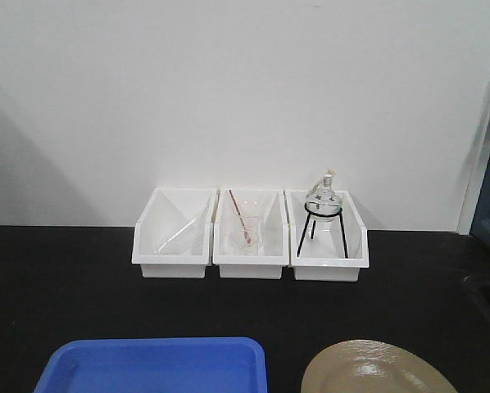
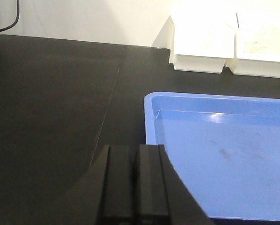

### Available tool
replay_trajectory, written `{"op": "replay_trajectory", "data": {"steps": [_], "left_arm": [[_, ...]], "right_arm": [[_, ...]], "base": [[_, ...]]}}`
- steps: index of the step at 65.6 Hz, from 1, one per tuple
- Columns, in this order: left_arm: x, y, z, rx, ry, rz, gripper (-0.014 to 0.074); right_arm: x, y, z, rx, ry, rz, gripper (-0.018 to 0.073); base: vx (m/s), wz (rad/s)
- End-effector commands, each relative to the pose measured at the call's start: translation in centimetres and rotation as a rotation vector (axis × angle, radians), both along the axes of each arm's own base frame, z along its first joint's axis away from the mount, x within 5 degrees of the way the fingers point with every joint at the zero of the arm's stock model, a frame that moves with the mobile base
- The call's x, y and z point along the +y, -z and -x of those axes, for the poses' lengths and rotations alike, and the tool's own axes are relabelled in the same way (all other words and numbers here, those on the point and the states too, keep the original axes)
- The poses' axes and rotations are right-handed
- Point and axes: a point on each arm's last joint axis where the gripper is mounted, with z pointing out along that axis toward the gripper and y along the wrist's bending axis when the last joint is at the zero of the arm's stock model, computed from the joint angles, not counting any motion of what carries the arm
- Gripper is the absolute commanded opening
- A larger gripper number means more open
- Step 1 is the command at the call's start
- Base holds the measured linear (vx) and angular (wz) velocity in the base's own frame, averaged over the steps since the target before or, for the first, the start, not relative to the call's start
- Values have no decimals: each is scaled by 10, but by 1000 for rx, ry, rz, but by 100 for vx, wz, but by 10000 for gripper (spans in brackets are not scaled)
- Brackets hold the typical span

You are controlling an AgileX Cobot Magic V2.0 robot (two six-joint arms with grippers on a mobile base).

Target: Place disk in tray to left cabinet

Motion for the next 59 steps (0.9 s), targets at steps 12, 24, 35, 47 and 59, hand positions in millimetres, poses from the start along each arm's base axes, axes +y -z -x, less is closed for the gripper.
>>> {"op": "replay_trajectory", "data": {"steps": [12, 24, 35, 47, 59], "left_arm": [[0, -1, -2, -59, -2, 4, -6], [0, -1, -2, -59, -2, 4, -6], [0, -1, -2, -59, -2, 4, -6], [0, -2, -2, -79, -4, 5, -6], [1, -15, -3, -215, -14, 1, -6]], "right_arm": [[1, 0, 0, -62, -4, 14, -6], [1, 0, 0, -62, -4, 14, -6], [1, 0, 0, -62, -4, 14, -6], [1, 0, 0, -63, -4, 14, -6], [1, -1, 0, -70, -4, 15, -6]], "base": [[0, 0], [0, 0], [0, 0], [0, 0], [0, 0]]}}
